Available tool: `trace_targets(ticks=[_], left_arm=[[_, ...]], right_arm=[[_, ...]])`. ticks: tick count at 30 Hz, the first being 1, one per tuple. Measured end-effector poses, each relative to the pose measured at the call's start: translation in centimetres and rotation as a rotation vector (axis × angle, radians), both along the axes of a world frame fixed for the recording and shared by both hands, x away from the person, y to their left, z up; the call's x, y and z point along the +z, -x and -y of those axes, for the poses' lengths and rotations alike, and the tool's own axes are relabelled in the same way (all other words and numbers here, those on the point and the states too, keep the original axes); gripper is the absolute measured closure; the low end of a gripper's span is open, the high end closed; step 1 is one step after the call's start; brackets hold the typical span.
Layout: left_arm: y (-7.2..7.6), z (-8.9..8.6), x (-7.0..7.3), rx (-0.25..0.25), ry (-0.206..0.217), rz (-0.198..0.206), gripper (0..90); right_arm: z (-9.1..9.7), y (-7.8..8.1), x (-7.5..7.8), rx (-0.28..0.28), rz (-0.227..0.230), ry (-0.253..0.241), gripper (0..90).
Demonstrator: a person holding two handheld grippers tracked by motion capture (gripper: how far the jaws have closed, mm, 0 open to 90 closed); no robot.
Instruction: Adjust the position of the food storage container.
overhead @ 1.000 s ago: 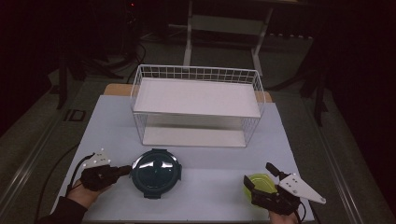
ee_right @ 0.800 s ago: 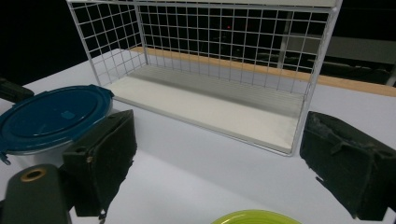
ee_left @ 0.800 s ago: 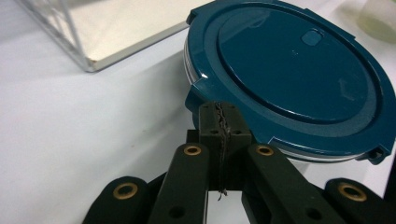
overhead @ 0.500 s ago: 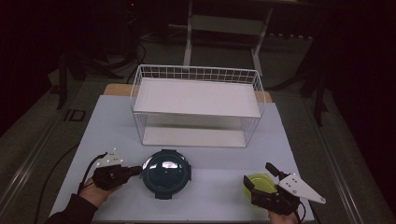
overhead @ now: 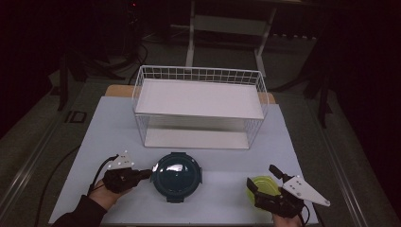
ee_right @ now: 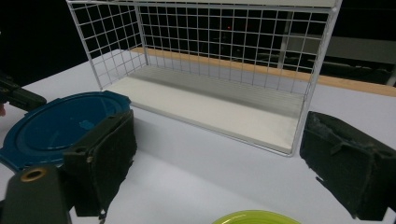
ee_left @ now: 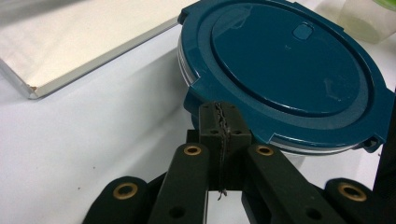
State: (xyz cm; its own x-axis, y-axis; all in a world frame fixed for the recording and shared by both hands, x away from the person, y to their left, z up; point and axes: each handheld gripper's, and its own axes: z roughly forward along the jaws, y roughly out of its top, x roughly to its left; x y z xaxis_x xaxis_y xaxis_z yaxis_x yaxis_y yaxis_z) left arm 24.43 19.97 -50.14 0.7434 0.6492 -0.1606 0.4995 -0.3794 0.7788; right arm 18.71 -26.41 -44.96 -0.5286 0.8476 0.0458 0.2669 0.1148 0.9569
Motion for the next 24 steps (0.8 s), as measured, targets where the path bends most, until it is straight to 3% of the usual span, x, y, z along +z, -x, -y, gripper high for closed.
trace_targets(ticks=[7, 11, 15, 17, 22, 24], left_arm=[[0.0, -0.1, 0.0, -0.001, 0.012, 0.007, 87.0], [0.2, -0.7, 0.7, 0.025, 0.035, 0.027, 72.0], [0.5, -1.3, 1.6, 0.051, 0.107, 0.042, 54.4], [0.8, -1.5, 1.9, 0.064, 0.127, 0.054, 41.5], [1.5, -1.8, 2.4, 0.105, 0.144, 0.080, 10.8], [1.8, -1.9, 2.5, 0.105, 0.163, 0.096, 4.9]], right_arm=[[0.0, 0.1, 0.0, -0.002, 0.006, -0.004, 10.4], [-0.1, 0.1, -0.2, -0.011, 0.013, 0.004, 10.4], [-0.3, 0.1, -0.3, 0.014, 0.013, -0.005, 10.4], [-0.8, -0.1, -0.4, -0.015, -0.006, 0.020, 10.4], [-1.6, -0.3, -0.8, 0.055, -0.049, 0.028, 10.5], [-1.7, -0.4, -1.2, 0.075, -0.096, 0.027, 21.4]])
